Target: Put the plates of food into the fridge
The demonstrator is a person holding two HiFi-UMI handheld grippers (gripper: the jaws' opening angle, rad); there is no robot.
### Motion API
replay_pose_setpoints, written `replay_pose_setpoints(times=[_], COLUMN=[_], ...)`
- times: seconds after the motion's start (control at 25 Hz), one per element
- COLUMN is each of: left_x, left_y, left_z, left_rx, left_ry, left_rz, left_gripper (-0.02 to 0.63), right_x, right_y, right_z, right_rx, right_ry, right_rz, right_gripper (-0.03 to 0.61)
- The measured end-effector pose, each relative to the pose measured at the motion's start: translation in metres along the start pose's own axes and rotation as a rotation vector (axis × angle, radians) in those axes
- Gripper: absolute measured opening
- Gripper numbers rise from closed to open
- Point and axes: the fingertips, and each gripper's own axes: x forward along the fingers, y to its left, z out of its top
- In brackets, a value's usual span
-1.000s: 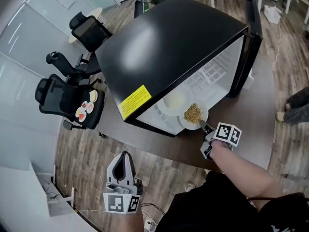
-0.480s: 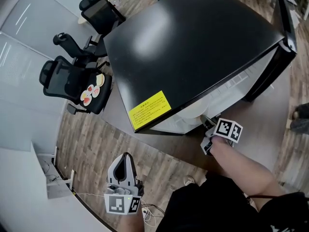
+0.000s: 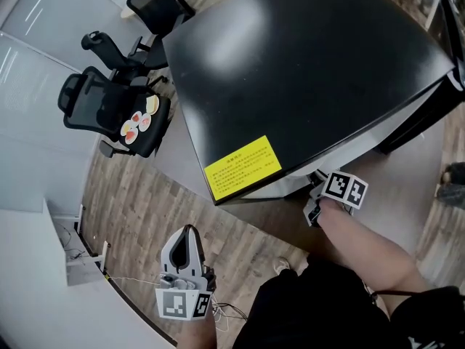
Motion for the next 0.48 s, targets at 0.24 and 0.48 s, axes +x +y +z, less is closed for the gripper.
replay_pose_setpoints(times=[0.24,0.48], left_x=[0.004,0.001], left_y=[0.003,-0.004], left_z=[0.001,0.002], left_rx=[-0.021,-0.023], left_ry=[-0.007,-0.002], left_rz=[-0.002,-0.014], left_gripper=[0.003,0.003], right_x=[0.003,0.004], right_y=[-0.001,-0.012], right_z=[0.001,0.001], right_rx=[-0.112,-0.230], right_ry=[0.026,0.053], right_rz=[-0.075,-0.156], right_gripper=[0.020,0.045])
